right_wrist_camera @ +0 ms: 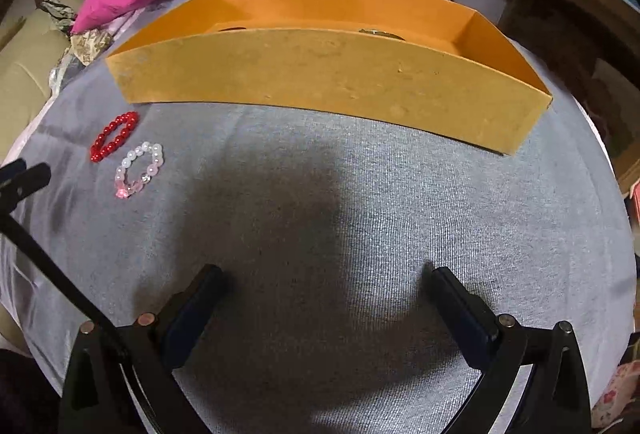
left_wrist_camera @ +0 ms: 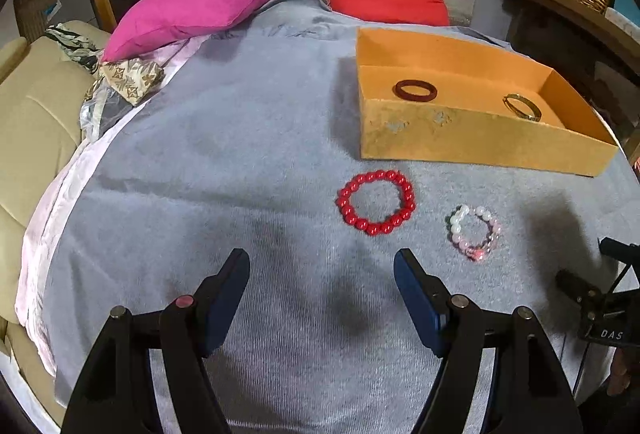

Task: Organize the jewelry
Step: 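Grasp the pink bead bracelet with the right tool while the left grasps the red bead bracelet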

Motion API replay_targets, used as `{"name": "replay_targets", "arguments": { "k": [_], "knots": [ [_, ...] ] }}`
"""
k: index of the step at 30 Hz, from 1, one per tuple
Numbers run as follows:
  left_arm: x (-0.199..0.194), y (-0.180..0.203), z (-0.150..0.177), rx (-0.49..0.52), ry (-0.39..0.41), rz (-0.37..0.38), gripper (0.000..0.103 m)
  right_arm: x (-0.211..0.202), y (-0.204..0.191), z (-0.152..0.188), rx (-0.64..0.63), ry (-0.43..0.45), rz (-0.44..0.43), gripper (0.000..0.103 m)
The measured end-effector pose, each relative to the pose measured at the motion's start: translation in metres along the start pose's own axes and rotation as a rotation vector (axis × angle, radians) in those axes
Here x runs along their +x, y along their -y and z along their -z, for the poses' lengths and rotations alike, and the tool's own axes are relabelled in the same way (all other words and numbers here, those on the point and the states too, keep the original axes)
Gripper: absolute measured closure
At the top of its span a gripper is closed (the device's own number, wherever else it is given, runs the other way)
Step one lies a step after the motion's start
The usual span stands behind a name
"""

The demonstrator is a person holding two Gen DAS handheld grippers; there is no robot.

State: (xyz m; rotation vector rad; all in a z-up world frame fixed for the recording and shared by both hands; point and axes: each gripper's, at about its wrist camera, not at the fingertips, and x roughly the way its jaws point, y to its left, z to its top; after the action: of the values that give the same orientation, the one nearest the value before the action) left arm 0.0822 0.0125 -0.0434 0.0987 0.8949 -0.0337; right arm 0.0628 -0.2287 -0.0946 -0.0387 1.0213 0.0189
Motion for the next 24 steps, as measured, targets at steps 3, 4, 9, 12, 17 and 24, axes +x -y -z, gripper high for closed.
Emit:
{"name": "replay_targets", "arguments": {
  "k": [3,4,9,12,17,24],
  "knots": [
    [-0.002,0.0,-0.004,-0.002,0.015,0.005,0.028,-0.007,0.0,0.001,0.022,-0.008,0.001,0.0],
    [-0.002,0.0,-0.005,-0.002,0.018,0.005,0.028,-0.01,-0.001,-0.001,0.03,0.001,-0.007,0.0],
    [0.003,-0.009,-0.007,-0.017,0.002,-0.013,0.028,-0.037,-0.013,-0.014,0.029,0.123,-0.101,0.002],
    [0.005,-0.019,-0.008,-0.043,-0.009,-0.017,0.028,-0.041,-0.031,-0.018,-0.008,0.146,-0.162,0.016],
    [0.005,-0.031,-0.01,-0.057,0.004,-0.025,0.028,-0.026,-0.065,-0.022,-0.074,0.11,-0.204,0.047],
    [0.007,-0.037,-0.013,-0.045,0.018,-0.008,0.028,-0.005,-0.079,-0.038,-0.036,0.092,-0.258,0.062]
  ]
}}
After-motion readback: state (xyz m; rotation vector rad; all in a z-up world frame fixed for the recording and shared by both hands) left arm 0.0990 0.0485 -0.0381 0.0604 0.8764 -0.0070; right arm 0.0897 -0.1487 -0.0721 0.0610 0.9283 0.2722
